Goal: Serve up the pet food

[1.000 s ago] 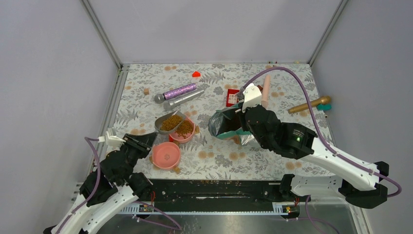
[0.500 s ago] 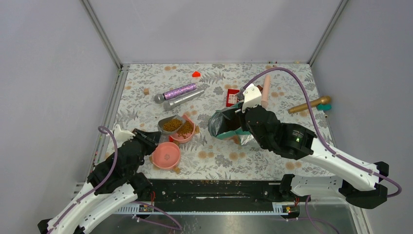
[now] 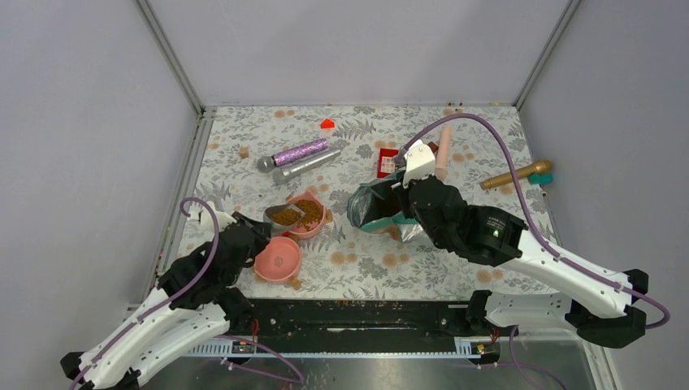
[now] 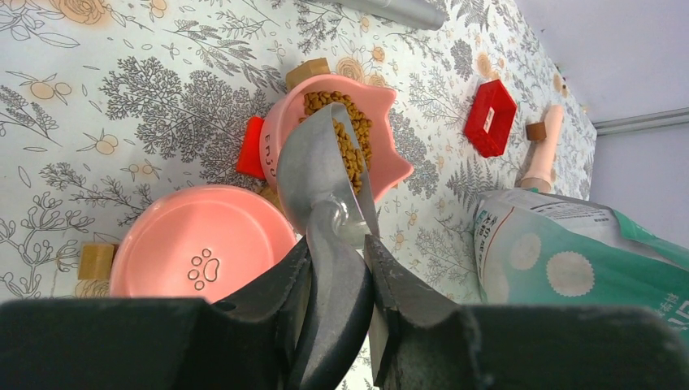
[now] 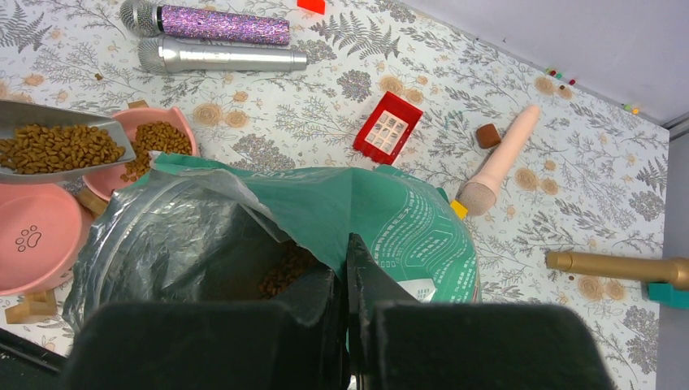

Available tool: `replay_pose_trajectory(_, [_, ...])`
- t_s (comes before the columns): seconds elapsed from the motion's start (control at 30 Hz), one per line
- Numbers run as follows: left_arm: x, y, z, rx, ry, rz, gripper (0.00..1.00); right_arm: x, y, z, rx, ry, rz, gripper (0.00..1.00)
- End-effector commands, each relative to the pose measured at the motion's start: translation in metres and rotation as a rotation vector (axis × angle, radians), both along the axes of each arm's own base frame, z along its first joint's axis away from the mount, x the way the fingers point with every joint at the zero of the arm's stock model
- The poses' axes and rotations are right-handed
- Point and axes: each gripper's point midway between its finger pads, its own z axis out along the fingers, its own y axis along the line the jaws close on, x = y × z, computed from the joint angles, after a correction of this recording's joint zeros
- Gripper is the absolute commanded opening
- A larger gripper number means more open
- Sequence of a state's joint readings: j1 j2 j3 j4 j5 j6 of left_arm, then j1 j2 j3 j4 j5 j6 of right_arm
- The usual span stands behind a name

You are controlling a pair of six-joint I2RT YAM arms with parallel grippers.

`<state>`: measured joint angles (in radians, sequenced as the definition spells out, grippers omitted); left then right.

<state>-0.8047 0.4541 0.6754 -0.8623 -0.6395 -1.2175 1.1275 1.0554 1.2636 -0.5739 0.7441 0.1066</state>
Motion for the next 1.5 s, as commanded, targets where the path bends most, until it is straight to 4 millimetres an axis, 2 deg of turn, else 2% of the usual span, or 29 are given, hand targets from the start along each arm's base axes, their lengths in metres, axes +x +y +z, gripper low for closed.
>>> replay_pose_trajectory(0.0, [0.0103,0.0006,0.0318,-0.058,-0.079,0.047,0.0,0.0074,-0.0101,0.0136,0.011,-0.057,-0.061,0.0])
replay_pose_trajectory(0.63, [0.0165,-0.0054,0.0307,0.04,-0.009,0.034,0.0,0.01,-0.0088,0.0085,-0.027,-0.056,-0.061,0.0])
replay_pose_trajectory(1.03, [0.0124,-0.0004,0.0293,0.095,0.043,0.037,0.0,0.0114,-0.0098,0.0088,-0.031,-0.057,-0.064,0.0])
replay_pose_trajectory(1.47, [0.0118,-0.004,0.0341,0.12,0.058,0.005,0.0,0.0125,-0.0097,0.007,-0.038,-0.054,-0.064,0.0])
